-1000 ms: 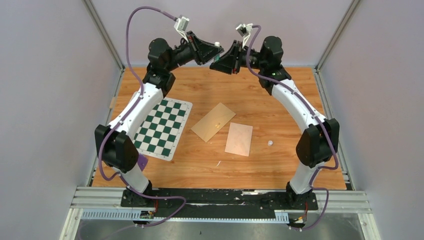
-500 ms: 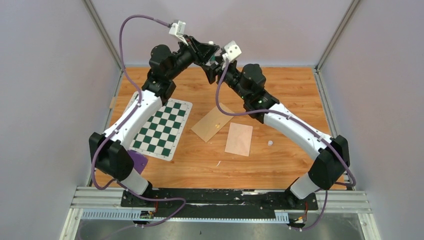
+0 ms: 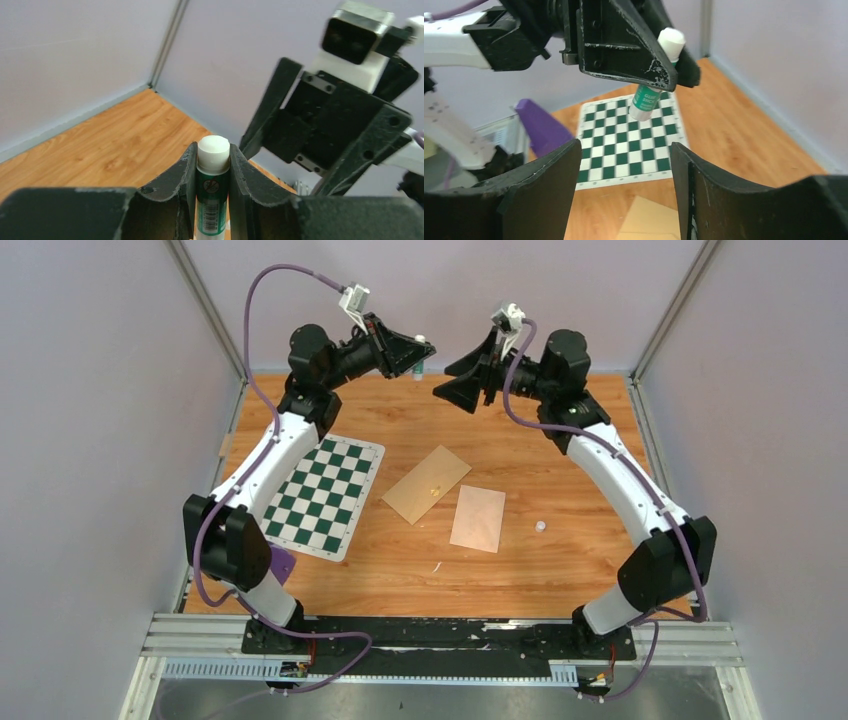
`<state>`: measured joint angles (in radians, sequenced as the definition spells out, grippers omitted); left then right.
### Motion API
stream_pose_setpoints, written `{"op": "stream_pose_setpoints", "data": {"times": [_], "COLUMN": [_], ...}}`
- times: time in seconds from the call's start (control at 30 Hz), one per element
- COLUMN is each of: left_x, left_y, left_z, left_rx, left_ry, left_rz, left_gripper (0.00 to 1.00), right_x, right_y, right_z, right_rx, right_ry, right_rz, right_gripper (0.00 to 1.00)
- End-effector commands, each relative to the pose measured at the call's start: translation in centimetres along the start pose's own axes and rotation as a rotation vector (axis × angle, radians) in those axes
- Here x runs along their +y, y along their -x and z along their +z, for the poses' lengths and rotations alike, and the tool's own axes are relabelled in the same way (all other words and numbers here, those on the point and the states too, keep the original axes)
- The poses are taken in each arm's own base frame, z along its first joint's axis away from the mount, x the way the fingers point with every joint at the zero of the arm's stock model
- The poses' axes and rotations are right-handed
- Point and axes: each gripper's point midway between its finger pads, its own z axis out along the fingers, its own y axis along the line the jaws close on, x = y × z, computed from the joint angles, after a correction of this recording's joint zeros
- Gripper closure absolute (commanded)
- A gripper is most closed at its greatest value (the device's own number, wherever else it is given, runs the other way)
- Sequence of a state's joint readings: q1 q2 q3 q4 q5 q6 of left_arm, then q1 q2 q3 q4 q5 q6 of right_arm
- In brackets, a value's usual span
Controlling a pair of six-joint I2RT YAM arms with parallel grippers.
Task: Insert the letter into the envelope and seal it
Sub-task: Screw the solid glue.
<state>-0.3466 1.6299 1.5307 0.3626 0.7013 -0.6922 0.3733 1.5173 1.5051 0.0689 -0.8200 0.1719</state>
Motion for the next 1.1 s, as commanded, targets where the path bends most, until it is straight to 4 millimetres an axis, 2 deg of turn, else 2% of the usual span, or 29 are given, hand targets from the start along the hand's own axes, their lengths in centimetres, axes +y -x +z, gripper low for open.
{"op": "stream_pose_setpoints", "data": {"times": [0.0, 0.23, 0.37, 0.73, 0.77, 0.83, 1.0, 1.03, 1.07], "left_x": [-4.4, -4.8, -4.7, -4.8, -4.8, -4.9, -4.7, -4.6, -4.5], "left_y": [1.7, 1.9, 1.9, 2.1, 2.1, 2.1, 1.8, 1.9, 1.8], "left_z": [-0.2, -0.3, -0.3, -0.1, -0.1, -0.1, -0.1, 0.0, -0.1], "left_rx": [0.005, 0.005, 0.003, 0.001, 0.001, 0.003, 0.01, 0.009, 0.013], "left_ry": [-0.177, -0.187, -0.18, -0.191, -0.191, -0.195, -0.191, -0.184, -0.177], "left_rz": [0.073, 0.068, 0.064, 0.07, 0.071, 0.074, 0.071, 0.07, 0.078], "left_gripper": [1.0, 1.0, 1.0, 1.0, 1.0, 1.0, 1.0, 1.0, 0.92], "right_x": [3.4, 2.1, 2.4, 2.6, 2.6, 2.4, 1.9, 1.7, 1.5], "right_y": [-0.1, 1.2, 1.9, 1.6, 1.4, 1.5, 1.7, 1.8, 1.9], "right_z": [1.0, 2.7, 3.4, 5.3, 5.4, 5.5, 5.7, 5.7, 5.7], "right_rx": [0.011, -0.051, -0.072, -0.075, -0.073, -0.075, -0.087, -0.09, -0.091], "right_ry": [0.242, 0.246, 0.267, 0.291, 0.291, 0.29, 0.264, 0.25, 0.237], "right_rz": [0.12, 0.141, 0.129, 0.15, 0.152, 0.149, 0.118, 0.107, 0.096], "right_gripper": [0.34, 0.32, 0.33, 0.47, 0.5, 0.61, 0.99, 1.0, 1.0]}}
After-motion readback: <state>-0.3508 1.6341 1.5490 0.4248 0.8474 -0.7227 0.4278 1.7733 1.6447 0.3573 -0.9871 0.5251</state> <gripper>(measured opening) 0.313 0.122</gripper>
